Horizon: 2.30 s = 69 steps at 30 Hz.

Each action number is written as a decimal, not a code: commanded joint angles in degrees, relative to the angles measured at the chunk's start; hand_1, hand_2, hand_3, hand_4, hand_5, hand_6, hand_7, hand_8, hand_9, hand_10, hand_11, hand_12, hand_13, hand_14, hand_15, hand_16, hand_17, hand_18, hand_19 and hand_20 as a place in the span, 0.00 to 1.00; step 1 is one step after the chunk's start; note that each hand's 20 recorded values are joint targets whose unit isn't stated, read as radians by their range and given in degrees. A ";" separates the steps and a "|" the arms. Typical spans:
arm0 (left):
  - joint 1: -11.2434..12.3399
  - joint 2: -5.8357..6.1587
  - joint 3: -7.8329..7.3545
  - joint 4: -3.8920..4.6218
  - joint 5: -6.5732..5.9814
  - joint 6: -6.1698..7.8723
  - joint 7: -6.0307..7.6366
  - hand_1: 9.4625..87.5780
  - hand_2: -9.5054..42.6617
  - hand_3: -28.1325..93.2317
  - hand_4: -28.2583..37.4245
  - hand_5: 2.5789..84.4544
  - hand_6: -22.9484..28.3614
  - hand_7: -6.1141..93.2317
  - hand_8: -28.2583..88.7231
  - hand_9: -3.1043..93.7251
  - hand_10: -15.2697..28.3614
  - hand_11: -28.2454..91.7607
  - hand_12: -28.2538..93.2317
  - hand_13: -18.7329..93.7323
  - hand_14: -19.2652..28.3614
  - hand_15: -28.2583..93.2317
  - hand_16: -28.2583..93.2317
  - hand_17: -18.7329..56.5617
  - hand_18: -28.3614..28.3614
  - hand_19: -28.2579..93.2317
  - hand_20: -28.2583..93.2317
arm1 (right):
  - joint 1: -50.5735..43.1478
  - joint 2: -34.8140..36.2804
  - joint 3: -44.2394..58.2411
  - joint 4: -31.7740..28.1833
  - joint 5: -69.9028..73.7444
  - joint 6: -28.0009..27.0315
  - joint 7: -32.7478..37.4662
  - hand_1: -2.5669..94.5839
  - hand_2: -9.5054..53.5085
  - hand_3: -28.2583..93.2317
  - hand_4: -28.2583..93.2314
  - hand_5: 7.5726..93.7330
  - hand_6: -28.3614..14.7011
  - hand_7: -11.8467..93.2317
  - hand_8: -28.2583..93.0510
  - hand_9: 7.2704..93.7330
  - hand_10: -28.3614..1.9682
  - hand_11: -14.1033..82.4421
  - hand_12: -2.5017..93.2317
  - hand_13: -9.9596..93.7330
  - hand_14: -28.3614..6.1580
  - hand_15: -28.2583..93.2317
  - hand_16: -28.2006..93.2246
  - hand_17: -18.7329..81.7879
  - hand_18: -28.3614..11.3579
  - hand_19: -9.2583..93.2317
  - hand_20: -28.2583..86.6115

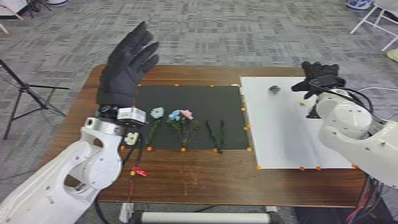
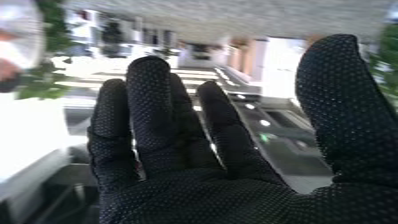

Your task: Arrange flowers

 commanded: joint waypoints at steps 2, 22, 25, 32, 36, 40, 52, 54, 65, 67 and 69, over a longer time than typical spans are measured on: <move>9.63 0.96 -6.73 -0.38 -2.31 3.63 -0.94 0.19 0.09 0.79 0.02 0.28 0.47 0.21 0.18 0.23 0.56 0.35 0.40 0.30 0.68 0.37 0.30 0.08 0.83 0.50 0.34 | -6.76 4.16 3.84 0.23 3.80 0.27 -2.04 0.25 0.00 0.93 0.00 0.24 0.47 0.28 0.17 0.30 0.42 0.36 0.26 0.47 0.50 0.90 0.35 0.32 0.20 0.76 0.66; 20.13 0.03 -12.36 -0.36 -4.22 6.86 -2.31 0.19 0.09 0.79 0.02 0.28 0.47 0.21 0.18 0.23 0.56 0.35 0.40 0.30 0.67 0.37 0.31 0.07 0.83 0.49 0.34 | 5.93 -5.03 -14.94 10.17 -2.34 16.05 -5.30 0.33 0.00 0.95 0.00 0.43 0.61 0.41 0.11 0.53 0.61 0.48 0.24 0.59 0.60 0.88 0.40 0.37 0.24 0.78 0.66; 20.76 -0.45 -12.67 -0.76 -4.01 7.10 -2.28 0.19 0.09 0.79 0.02 0.28 0.47 0.21 0.18 0.23 0.56 0.35 0.40 0.30 0.67 0.37 0.31 0.07 0.83 0.49 0.34 | 6.07 -5.95 -15.61 10.85 -4.56 19.20 -6.51 0.46 0.02 0.91 0.00 0.62 0.70 0.50 0.18 0.79 0.73 0.37 0.39 0.71 0.66 0.86 0.43 0.42 0.26 0.80 0.66; 22.31 -1.38 -13.60 -1.43 -3.79 7.47 -2.26 0.19 0.09 0.79 0.02 0.28 0.47 0.21 0.18 0.23 0.56 0.35 0.40 0.30 0.67 0.37 0.31 0.07 0.83 0.49 0.34 | 4.79 -6.67 -13.56 8.68 -5.08 20.19 -8.27 0.52 0.00 0.92 0.00 0.77 0.72 0.51 0.23 0.93 0.83 0.34 0.53 0.78 0.69 0.87 0.45 0.47 0.26 0.84 0.67; 22.74 -1.73 -13.86 -1.78 -3.51 7.58 -2.12 0.19 0.09 0.79 0.02 0.28 0.47 0.21 0.18 0.23 0.56 0.35 0.40 0.30 0.68 0.37 0.31 0.07 0.83 0.49 0.34 | 4.39 -6.82 -12.49 6.69 -7.53 22.22 -7.25 0.53 0.00 0.93 0.00 0.79 0.71 0.51 0.23 0.94 0.82 0.34 0.54 0.79 0.70 0.87 0.45 0.47 0.27 0.84 0.67; 22.70 -2.15 -13.71 -1.79 -3.41 7.45 -1.96 0.19 0.09 0.79 0.02 0.28 0.47 0.21 0.18 0.23 0.56 0.35 0.40 0.30 0.67 0.37 0.30 0.07 0.83 0.49 0.34 | 4.55 -5.96 -11.50 5.32 -13.37 16.50 -3.20 0.51 0.00 0.94 0.01 0.76 0.71 0.52 0.24 0.91 0.78 0.33 0.54 0.76 0.67 0.87 0.46 0.45 0.27 0.83 0.68; 24.69 -2.28 -14.75 -2.43 -3.34 7.52 -1.97 0.19 0.09 0.79 0.02 0.28 0.47 0.21 0.18 0.23 0.56 0.35 0.40 0.30 0.67 0.37 0.31 0.07 0.83 0.49 0.34 | -2.48 -2.75 0.06 -2.45 -4.84 -6.18 0.64 0.25 0.00 0.92 0.00 0.35 0.43 0.28 0.17 0.36 0.40 0.38 0.27 0.50 0.46 0.91 0.38 0.32 0.18 0.78 0.69; 24.41 -2.40 -14.55 -2.32 -3.34 7.41 -1.94 0.19 0.09 0.79 0.02 0.28 0.47 0.21 0.18 0.23 0.56 0.35 0.40 0.30 0.67 0.37 0.31 0.07 0.83 0.49 0.34 | -3.04 -2.81 0.37 -2.28 -4.03 -7.62 0.65 0.24 0.00 0.92 0.00 0.34 0.42 0.27 0.17 0.35 0.38 0.36 0.27 0.49 0.45 0.91 0.38 0.32 0.18 0.78 0.70; 24.33 -2.43 -14.89 -2.23 -3.14 7.27 -2.12 0.19 0.09 0.79 0.01 0.28 0.47 0.21 0.18 0.23 0.56 0.35 0.40 0.30 0.67 0.37 0.31 0.07 0.83 0.49 0.34 | -2.76 -4.03 -1.28 0.60 -5.14 -11.98 2.17 0.24 0.00 0.92 0.00 0.36 0.42 0.27 0.18 0.39 0.40 0.37 0.27 0.52 0.46 0.91 0.38 0.32 0.17 0.77 0.70; 24.30 -2.38 -14.90 -2.18 -3.17 7.21 -2.05 0.19 0.09 0.79 0.02 0.28 0.47 0.21 0.18 0.23 0.56 0.35 0.40 0.30 0.67 0.37 0.31 0.07 0.83 0.49 0.34 | -2.19 -4.19 -2.30 1.37 -6.24 -12.10 3.63 0.25 0.00 0.92 0.00 0.36 0.42 0.27 0.18 0.40 0.40 0.37 0.27 0.52 0.46 0.91 0.38 0.32 0.17 0.77 0.70; 24.37 -2.32 -14.88 -2.21 -3.17 7.20 -2.03 0.19 0.09 0.79 0.02 0.28 0.47 0.21 0.18 0.23 0.56 0.35 0.40 0.30 0.67 0.37 0.31 0.07 0.83 0.49 0.34 | -1.66 -4.36 -3.48 2.24 -7.00 -11.73 5.54 0.27 0.00 0.93 0.00 0.37 0.43 0.28 0.18 0.40 0.40 0.38 0.27 0.52 0.47 0.91 0.38 0.33 0.18 0.78 0.70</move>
